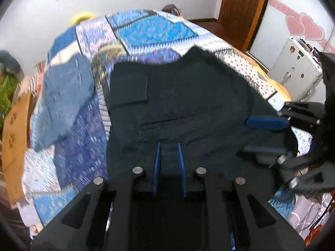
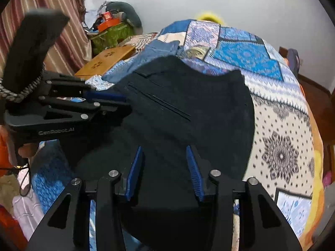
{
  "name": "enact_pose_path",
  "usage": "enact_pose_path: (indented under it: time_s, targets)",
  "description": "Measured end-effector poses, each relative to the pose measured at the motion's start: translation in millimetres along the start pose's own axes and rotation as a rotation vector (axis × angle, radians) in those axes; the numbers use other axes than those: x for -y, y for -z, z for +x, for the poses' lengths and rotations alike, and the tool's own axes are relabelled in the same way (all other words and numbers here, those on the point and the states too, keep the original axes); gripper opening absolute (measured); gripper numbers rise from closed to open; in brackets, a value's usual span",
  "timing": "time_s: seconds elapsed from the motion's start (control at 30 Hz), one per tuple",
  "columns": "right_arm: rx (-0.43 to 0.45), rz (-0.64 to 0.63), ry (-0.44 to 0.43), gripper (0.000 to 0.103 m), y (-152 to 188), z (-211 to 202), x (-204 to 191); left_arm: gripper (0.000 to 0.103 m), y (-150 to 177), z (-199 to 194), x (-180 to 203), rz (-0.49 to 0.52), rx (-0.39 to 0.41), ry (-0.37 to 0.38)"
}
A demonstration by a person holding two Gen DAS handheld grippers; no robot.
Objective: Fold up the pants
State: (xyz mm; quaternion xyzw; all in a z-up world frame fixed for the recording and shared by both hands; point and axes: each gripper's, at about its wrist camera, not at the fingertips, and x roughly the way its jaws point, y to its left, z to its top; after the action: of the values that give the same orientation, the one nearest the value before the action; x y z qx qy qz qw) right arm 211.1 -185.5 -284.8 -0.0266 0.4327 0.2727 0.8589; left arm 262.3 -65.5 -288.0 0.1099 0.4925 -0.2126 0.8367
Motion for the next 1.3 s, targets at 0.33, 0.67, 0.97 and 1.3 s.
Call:
enact_pose_path:
  time_s: [0.33, 0.67, 0.97, 1.3]
  targets:
    - [0.006, 0.091, 0.085, 0.035, 35, -44, 22, 0.019, 43, -32, 0, 0.052, 0.058, -0.048]
    - [-0.009, 0.209, 0.197, 0.039, 59, -66, 53, 0.046, 64, -52, -45, -0.049, 0.03, -0.216]
    - [0.092, 0.277, 0.231, 0.058, 53, -99, 64, 0.048, 45, -73, -67, -0.11, 0.086, -0.253]
    - [0.081, 0.249, 0.166, 0.079, 12, -61, 55, 0.076, -6, -46, -52, -0.105, 0.062, -0.091]
